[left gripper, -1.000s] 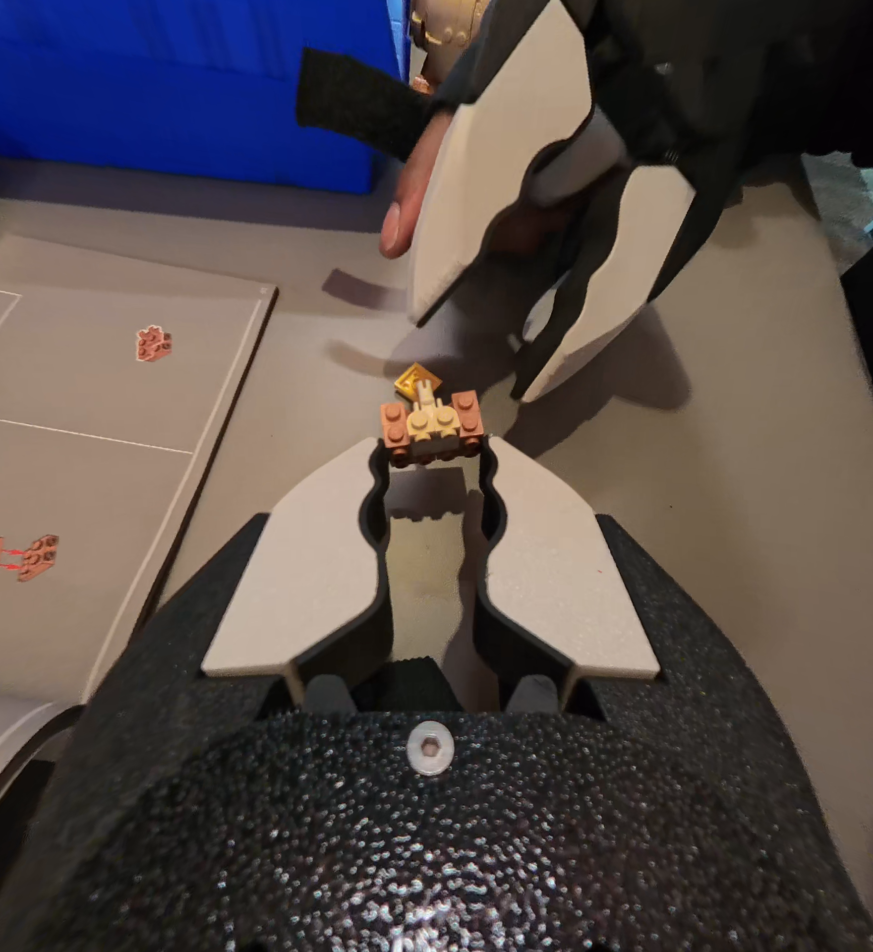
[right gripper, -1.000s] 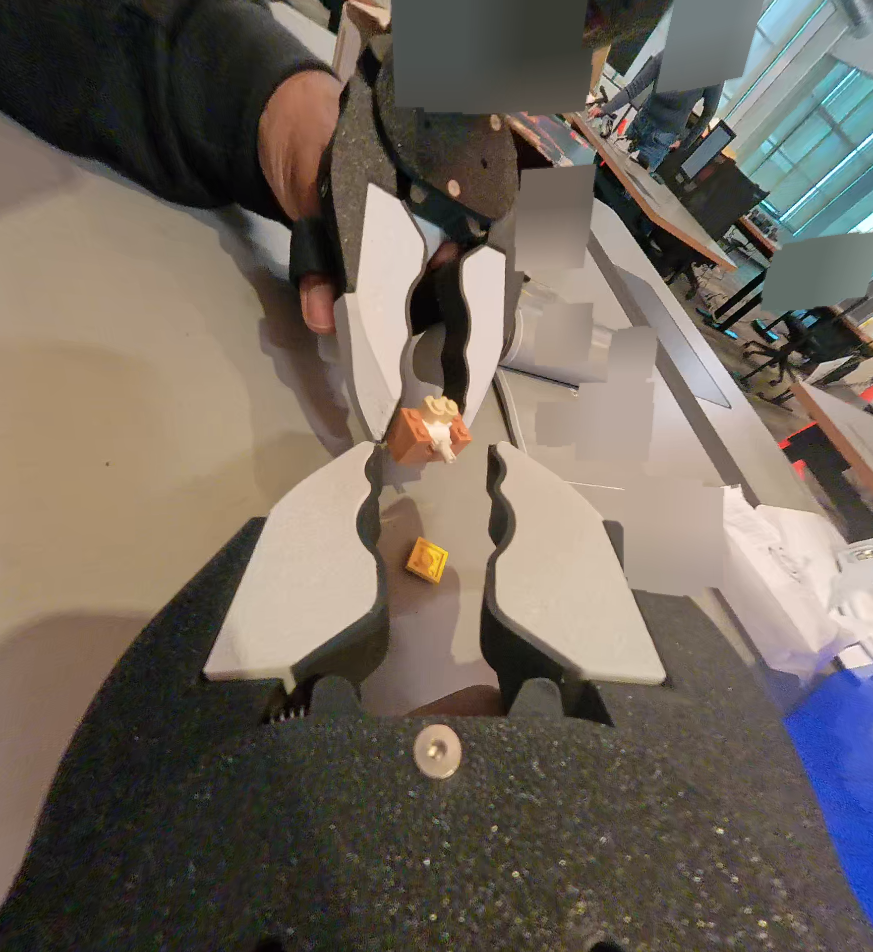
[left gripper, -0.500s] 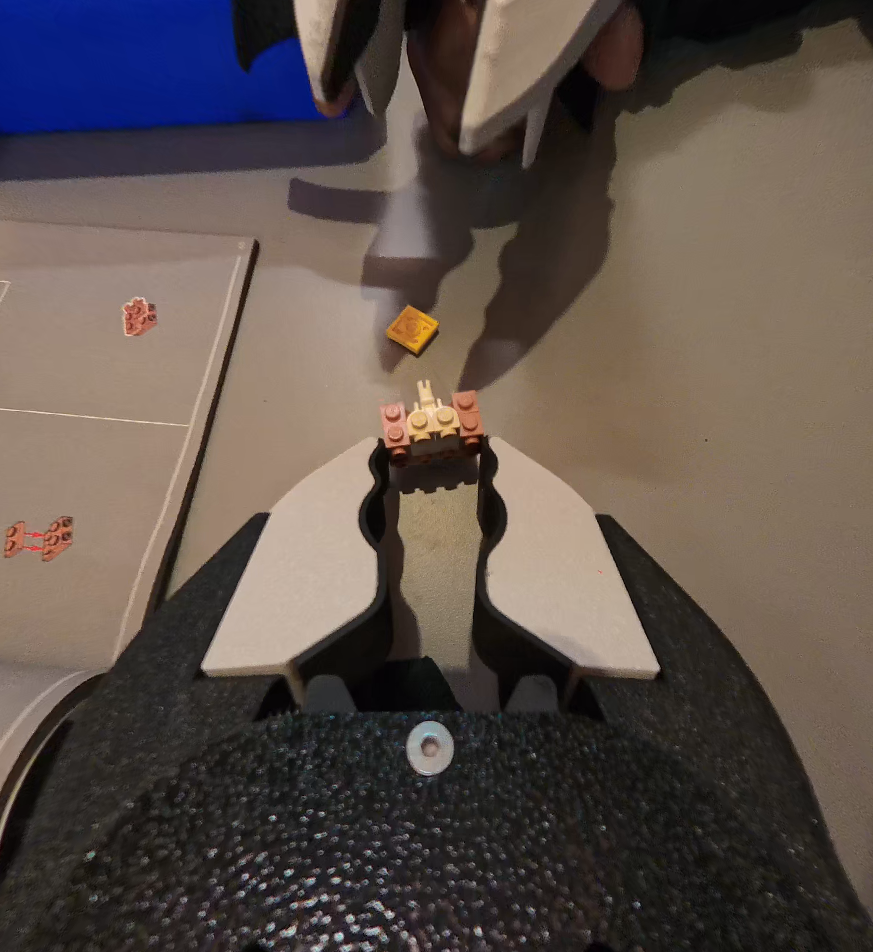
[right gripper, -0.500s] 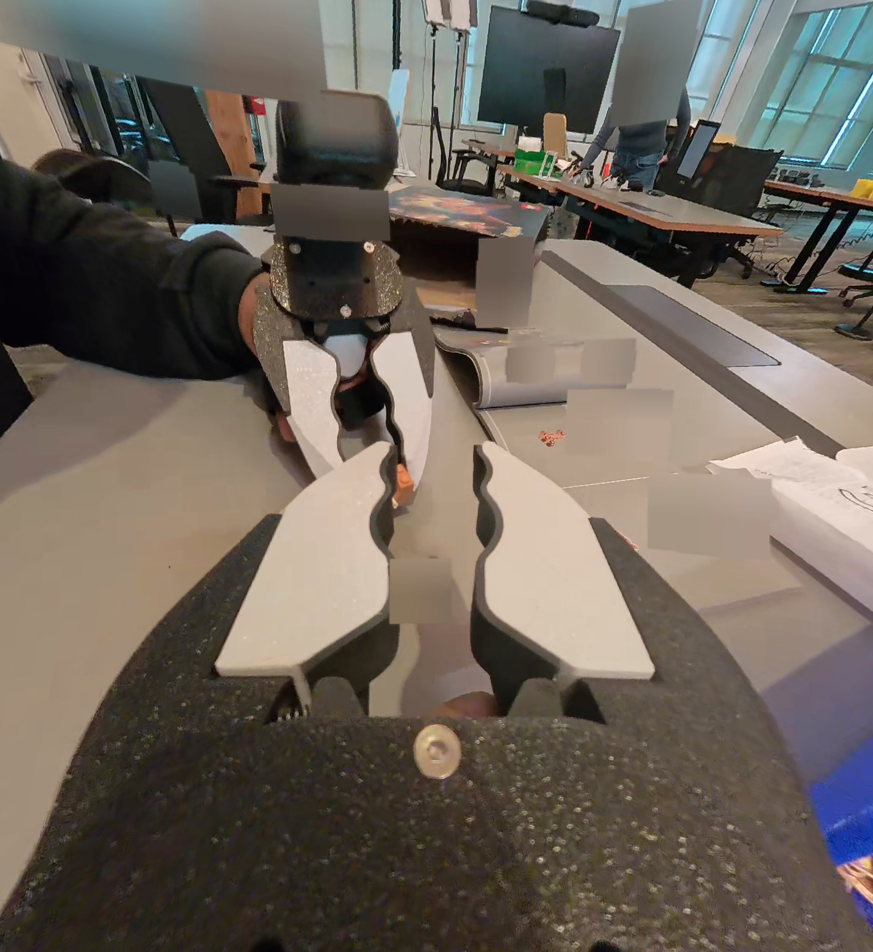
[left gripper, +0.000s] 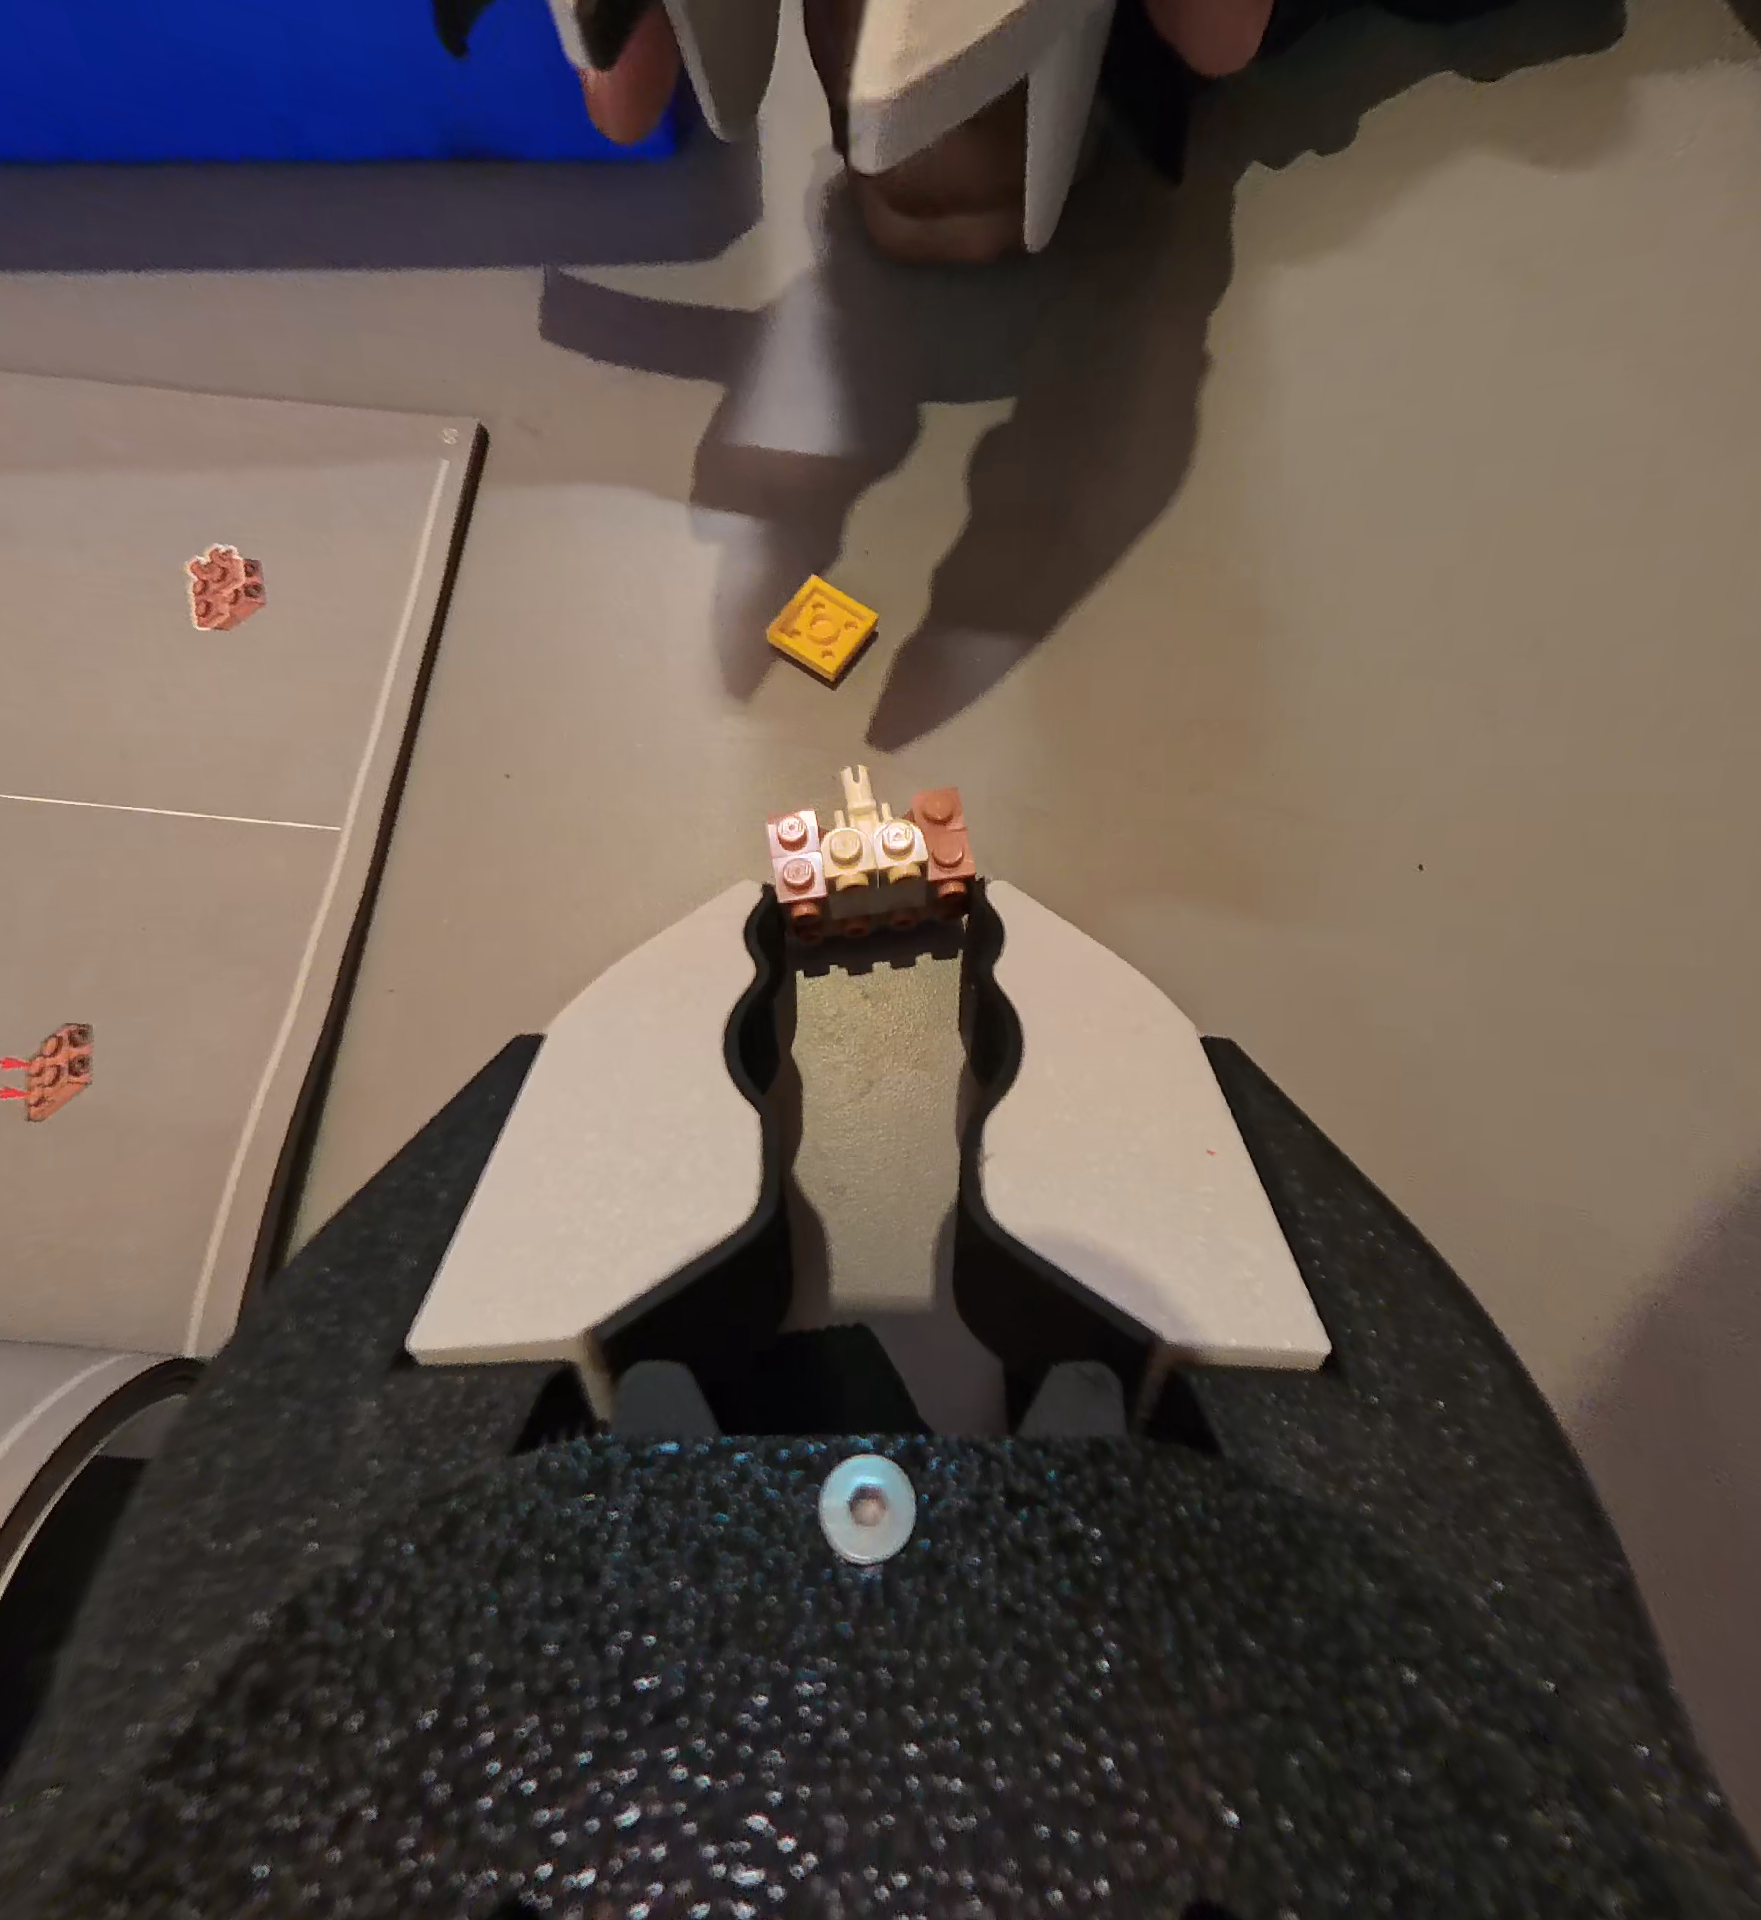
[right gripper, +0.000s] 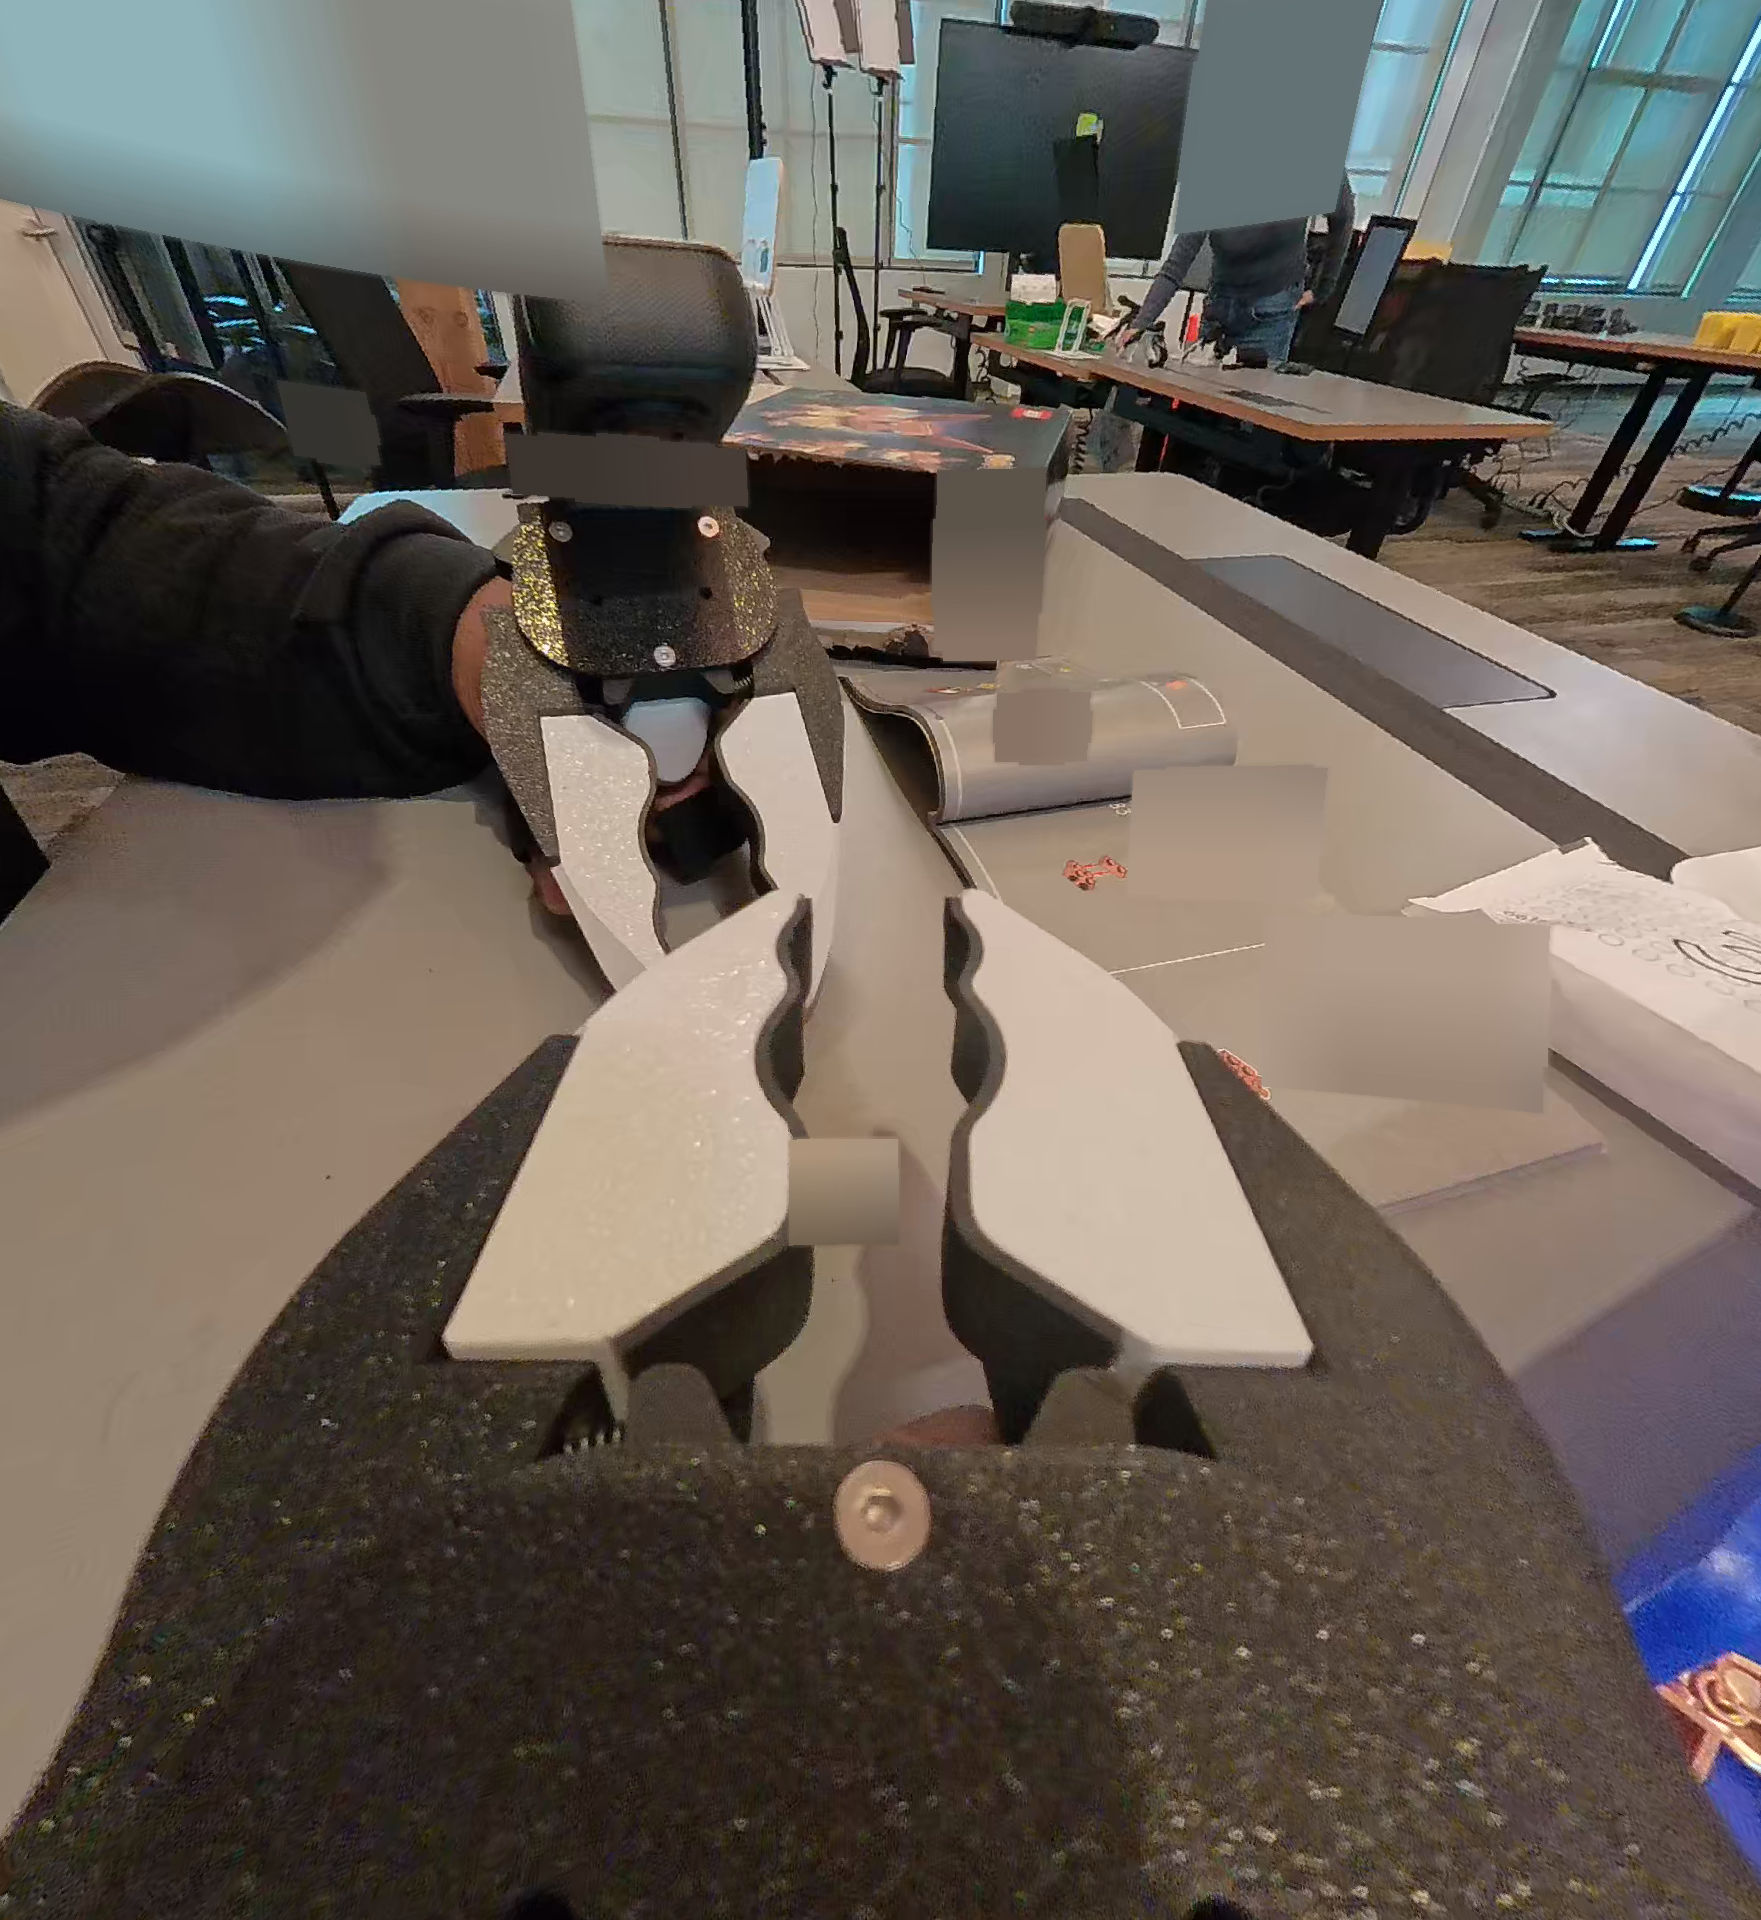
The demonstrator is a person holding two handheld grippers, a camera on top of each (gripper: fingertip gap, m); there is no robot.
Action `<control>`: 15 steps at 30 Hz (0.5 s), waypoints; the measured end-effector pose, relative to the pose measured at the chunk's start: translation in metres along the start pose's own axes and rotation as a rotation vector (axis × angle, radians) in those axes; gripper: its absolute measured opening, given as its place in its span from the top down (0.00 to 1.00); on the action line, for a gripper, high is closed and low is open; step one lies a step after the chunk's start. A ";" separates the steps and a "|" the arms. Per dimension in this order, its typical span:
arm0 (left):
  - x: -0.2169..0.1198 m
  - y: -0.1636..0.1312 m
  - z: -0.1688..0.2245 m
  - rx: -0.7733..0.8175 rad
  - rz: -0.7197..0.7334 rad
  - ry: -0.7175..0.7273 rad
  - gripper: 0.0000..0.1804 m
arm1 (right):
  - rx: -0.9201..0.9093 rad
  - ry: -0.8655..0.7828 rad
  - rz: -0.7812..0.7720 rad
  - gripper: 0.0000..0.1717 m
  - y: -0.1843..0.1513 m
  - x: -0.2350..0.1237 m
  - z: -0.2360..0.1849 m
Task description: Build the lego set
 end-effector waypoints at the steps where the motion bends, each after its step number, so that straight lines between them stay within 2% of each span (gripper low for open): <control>1: 0.000 0.000 0.000 0.000 0.000 0.000 0.82 | -0.002 -0.005 -0.005 0.86 0.000 0.000 0.000; 15: 0.001 0.000 0.000 0.002 -0.003 0.003 0.82 | -0.003 -0.037 -0.040 0.87 -0.003 0.002 0.004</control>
Point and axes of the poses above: each gripper's, where its closed fingertips meet, x out along the fingers, y out of its top, z = x × y across the jaws, the point moved 5 cm from there along -x, back along the fingers, and after that the axes turned 3 degrees about -y, right-handed, at the moved point
